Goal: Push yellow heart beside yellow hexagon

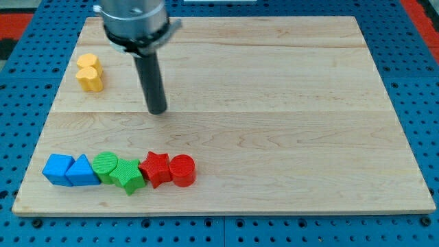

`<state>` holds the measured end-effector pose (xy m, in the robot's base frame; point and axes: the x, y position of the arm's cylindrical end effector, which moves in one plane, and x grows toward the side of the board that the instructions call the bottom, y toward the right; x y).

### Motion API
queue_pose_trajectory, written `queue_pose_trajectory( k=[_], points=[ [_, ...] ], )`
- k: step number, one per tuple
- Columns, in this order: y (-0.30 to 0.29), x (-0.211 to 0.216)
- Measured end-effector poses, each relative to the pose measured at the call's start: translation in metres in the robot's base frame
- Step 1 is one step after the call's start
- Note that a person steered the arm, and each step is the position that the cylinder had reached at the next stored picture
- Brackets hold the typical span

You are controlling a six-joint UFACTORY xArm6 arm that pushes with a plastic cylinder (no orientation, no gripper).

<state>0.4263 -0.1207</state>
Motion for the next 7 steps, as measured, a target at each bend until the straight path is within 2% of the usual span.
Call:
queue_pose_trajectory(
  k=[2, 3, 5, 6, 7],
  points=[
    [0.011, -0.004],
    [-0.027, -0.004],
    [-0.054, -0.022],
    [-0.088, -0.003],
    [-0.148, -0.007]
  ],
)
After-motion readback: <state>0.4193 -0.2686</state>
